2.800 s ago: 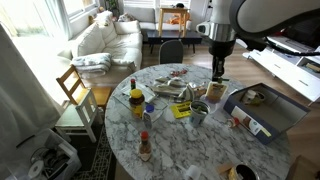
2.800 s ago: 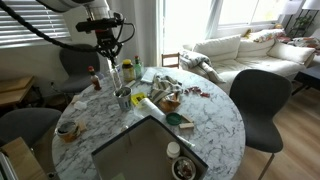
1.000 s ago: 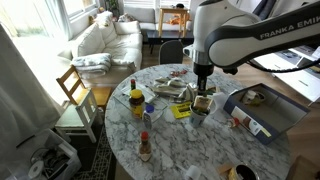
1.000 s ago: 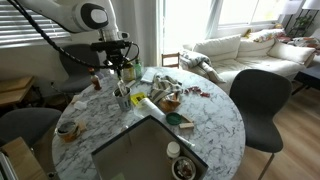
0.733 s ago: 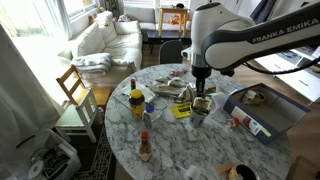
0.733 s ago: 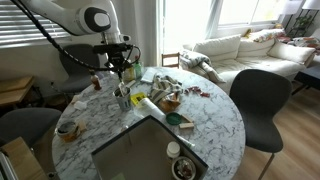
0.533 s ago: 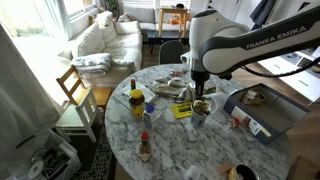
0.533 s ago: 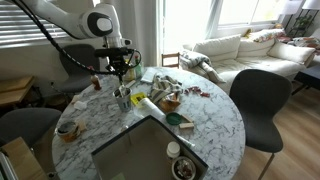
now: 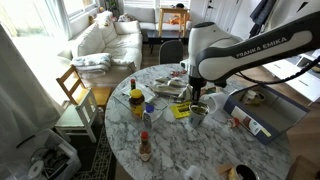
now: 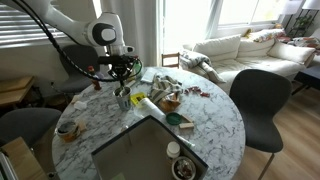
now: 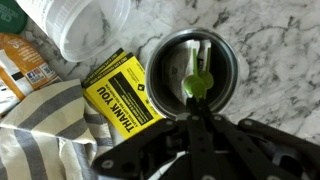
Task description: Remove the clear cup from the box and remove the silver cup from the clear cup then put the two packets on the table inside the silver cup.
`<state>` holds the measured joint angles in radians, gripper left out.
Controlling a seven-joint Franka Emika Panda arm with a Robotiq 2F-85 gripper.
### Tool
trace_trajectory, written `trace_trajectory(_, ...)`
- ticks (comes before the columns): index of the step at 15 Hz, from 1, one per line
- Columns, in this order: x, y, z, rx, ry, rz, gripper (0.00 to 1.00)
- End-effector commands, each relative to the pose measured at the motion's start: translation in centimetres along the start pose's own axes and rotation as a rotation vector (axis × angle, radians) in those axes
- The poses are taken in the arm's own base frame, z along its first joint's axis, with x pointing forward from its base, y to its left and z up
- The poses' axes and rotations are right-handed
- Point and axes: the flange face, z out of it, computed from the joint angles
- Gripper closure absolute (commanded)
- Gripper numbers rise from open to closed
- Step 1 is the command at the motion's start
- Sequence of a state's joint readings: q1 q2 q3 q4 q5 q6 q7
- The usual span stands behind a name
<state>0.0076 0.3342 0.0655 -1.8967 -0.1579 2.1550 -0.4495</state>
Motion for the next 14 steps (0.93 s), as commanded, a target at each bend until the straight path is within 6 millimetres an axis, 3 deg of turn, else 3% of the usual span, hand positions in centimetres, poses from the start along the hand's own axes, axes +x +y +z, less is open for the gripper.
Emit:
trace_trajectory(1, -0.3, -0.2, 1.0, 0.019, 0.012, 0.028, 0.99)
trace_trajectory(2, -0.3, -0.2, 0.9, 0.02, 0.013, 0.029, 0.99)
trace_trajectory(3, -0.3, -0.2, 0.6, 0.016, 0.016, 0.032, 0.73)
trace_trajectory(5, -0.5, -0.2, -0.5, 0.016, 0.026, 0.035, 0.65)
trace_trajectory(10, -1.6, -0.2, -4.4, -0.02, 0.042, 0.029, 0.27)
trace_trajectory(14, -3.7, -0.2, -8.0, -0.032, 0.063, 0.021, 0.0)
